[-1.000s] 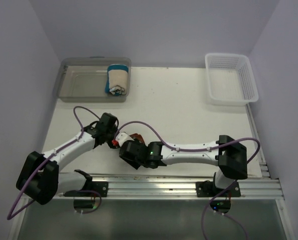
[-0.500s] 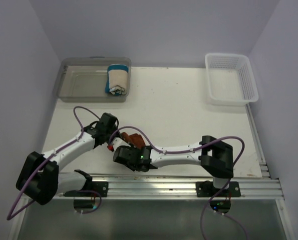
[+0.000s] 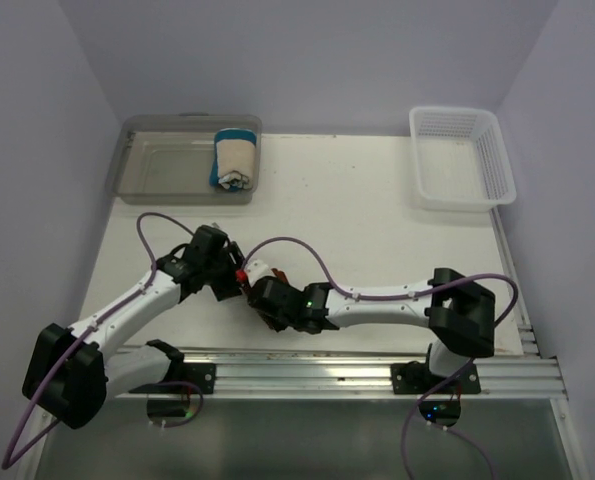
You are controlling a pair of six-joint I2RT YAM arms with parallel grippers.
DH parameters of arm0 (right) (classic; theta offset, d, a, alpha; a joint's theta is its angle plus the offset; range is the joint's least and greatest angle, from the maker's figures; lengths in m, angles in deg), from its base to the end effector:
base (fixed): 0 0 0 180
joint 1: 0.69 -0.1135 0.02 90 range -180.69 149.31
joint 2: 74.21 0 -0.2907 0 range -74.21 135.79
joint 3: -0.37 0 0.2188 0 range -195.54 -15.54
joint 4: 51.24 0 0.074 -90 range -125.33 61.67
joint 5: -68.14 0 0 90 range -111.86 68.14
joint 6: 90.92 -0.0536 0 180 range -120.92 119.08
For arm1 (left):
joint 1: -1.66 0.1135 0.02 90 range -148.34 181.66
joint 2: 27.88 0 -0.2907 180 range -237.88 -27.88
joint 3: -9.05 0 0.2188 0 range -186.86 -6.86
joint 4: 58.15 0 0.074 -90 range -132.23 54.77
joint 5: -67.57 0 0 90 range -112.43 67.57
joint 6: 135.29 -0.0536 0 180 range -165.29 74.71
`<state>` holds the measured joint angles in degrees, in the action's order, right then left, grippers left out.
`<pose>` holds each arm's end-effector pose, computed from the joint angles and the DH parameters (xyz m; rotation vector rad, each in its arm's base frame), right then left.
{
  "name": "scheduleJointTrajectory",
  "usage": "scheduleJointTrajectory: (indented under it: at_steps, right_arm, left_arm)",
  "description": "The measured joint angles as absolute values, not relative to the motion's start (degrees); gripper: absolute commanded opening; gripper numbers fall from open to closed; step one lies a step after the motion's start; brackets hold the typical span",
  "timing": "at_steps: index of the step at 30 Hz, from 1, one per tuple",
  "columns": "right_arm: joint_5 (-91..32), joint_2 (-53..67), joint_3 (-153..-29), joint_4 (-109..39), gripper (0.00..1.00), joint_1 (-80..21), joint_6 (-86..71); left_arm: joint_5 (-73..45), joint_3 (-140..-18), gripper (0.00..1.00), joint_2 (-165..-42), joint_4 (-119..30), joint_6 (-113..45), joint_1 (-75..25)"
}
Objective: Roll the towels
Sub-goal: Roll the towel
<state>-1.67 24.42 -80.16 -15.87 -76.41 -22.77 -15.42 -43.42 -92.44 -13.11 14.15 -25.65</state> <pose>0.1032 0.3303 0.2330 -0.9803 2.2467 0.3205 0.1553 -0.0875 0.2234 -0.7074 2.6347 -0.6740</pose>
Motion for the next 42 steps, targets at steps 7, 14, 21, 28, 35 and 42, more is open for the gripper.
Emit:
scheduleJointTrajectory:
  at_steps: [7, 14, 21, 28, 35, 42]
  right_arm:
    - [-13.67, 18.52, -72.08, -24.04, 0.0, -69.92, -29.3]
    - [-23.01, 16.18, -64.78, -33.83, 0.0, -65.03, -36.41]
    - [-31.03, 15.92, -58.92, -43.78, 0.0, -60.22, -43.2]
    - [-37.08, 15.94, -53.91, -53.13, 0.0, -56.92, -49.21]
    - [-41.17, 16.53, -50.74, -59.56, 0.0, -55.13, -53.0]
    - [-47.16, 17.14, -46.66, -65.77, 0.0, -50.99, -56.08]
  left_arm:
    - [-15.6, -43.9, 0.63, -91.08, -12.36, 13.87, -24.95]
    - [-15.36, -43.9, 0.64, -91.08, -12.43, 13.47, -24.87]
    - [-14.04, -43.7, 0.67, -91.41, -14.35, 11.27, -24.85]
    - [-11.18, -43.48, 0.66, -95.02, -18.79, 8.32, -24.87]
    - [-8.67, -43.07, 0.66, -99.98, -24.06, 5.37, -25.2]
    - [-7.4, -43.07, 0.65, -102.86, -26.97, 4.36, -26.05]
